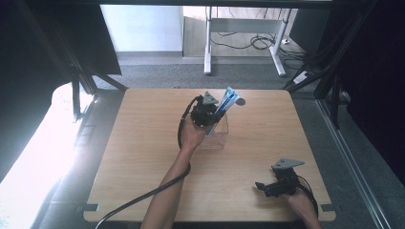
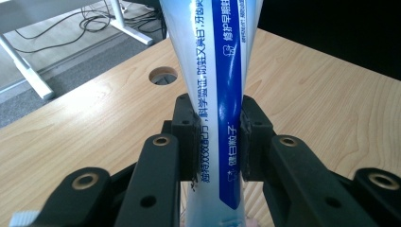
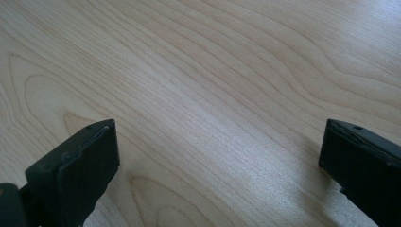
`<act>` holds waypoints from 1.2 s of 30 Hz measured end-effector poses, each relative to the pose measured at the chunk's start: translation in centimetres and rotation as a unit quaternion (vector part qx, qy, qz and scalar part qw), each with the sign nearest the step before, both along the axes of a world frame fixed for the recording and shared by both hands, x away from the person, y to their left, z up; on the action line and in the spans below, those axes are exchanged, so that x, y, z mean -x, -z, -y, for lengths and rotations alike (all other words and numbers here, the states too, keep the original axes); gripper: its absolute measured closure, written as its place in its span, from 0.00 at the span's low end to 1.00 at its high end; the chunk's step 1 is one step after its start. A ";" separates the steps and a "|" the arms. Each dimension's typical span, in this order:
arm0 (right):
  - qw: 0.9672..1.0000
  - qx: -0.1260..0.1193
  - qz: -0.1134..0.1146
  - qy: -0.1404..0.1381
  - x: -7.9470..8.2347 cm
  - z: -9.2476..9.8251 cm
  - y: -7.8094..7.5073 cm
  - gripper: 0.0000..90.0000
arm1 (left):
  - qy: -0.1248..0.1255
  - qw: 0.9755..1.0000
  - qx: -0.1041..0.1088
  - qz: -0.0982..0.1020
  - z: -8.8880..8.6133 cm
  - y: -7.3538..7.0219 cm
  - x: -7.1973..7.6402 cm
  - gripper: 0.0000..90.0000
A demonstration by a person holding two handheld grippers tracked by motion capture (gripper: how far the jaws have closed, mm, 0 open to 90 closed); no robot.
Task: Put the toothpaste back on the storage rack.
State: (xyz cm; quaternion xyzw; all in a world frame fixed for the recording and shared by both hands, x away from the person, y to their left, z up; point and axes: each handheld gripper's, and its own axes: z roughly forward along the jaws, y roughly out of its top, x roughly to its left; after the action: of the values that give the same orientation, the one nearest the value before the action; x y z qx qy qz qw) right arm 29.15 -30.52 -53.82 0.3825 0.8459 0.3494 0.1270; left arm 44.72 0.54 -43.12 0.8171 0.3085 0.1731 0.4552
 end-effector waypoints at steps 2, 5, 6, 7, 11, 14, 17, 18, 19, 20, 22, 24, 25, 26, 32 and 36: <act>1.000 0.000 0.000 0.000 0.0 0.0 0.0 0.00 | 0.000 1.000 -0.003 0.000 0.0 0.2 0.0 0.81; 1.000 0.000 0.000 0.000 0.0 0.0 0.0 0.00 | 0.002 1.000 -0.004 -0.001 0.0 0.4 0.1 0.81; 1.000 0.000 0.000 0.000 0.0 0.0 0.0 0.00 | 0.002 1.000 -0.006 -0.002 0.0 0.5 0.1 0.81; 1.000 0.000 0.000 0.000 0.0 0.0 0.0 0.00 | 0.002 1.000 -0.007 -0.002 0.1 0.6 0.1 0.81; 1.000 0.001 0.000 0.000 0.0 0.0 0.0 0.00 | 0.005 1.000 -0.012 -0.003 0.1 1.0 0.1 0.81; 1.000 0.001 -0.001 0.001 0.0 0.0 0.0 0.00 | 0.009 1.000 -0.018 -0.004 0.1 1.3 0.1 0.80; 1.000 0.001 -0.001 0.000 0.0 0.0 0.0 0.00 | 0.012 1.000 -0.020 -0.004 0.1 1.5 0.1 0.80; 1.000 0.001 -0.001 0.001 0.0 0.0 0.0 0.00 | 0.013 1.000 -0.021 -0.005 0.1 1.6 0.2 0.80; 1.000 0.001 -0.002 0.001 0.0 0.0 0.0 0.00 | 0.014 1.000 -0.023 -0.005 0.1 1.6 0.2 0.80; 1.000 0.001 -0.002 0.001 0.0 0.0 0.0 0.00 | 0.016 1.000 -0.024 -0.005 0.2 1.7 0.2 0.80; 1.000 0.001 -0.003 0.001 0.0 0.0 0.0 0.00 | 0.020 0.999 -0.031 -0.006 0.2 1.9 0.2 0.80; 1.000 0.001 -0.002 0.001 0.0 0.0 0.0 0.00 | 0.020 0.999 -0.035 -0.007 0.2 2.0 0.2 0.80; 1.000 0.001 -0.002 0.001 0.0 0.0 0.0 0.00 | 0.020 0.999 -0.036 -0.007 0.1 2.0 0.2 0.79; 1.000 0.001 -0.002 0.001 0.0 0.0 0.0 0.00 | 0.021 0.999 -0.039 -0.008 0.1 2.0 0.1 0.79; 1.000 0.001 -0.002 0.001 0.0 0.0 0.1 0.00 | 0.026 0.998 -0.050 -0.007 0.1 2.0 0.2 0.79; 1.000 0.002 -0.002 0.001 0.0 0.0 0.1 0.00 | 0.031 0.998 -0.056 -0.010 0.1 2.0 0.4 0.78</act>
State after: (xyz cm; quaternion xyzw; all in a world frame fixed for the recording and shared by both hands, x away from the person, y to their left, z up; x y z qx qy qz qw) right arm 29.17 -30.50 -53.87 0.3833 0.8465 0.3472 0.1266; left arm 44.35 0.47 -45.14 0.8519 0.2778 0.1679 0.4110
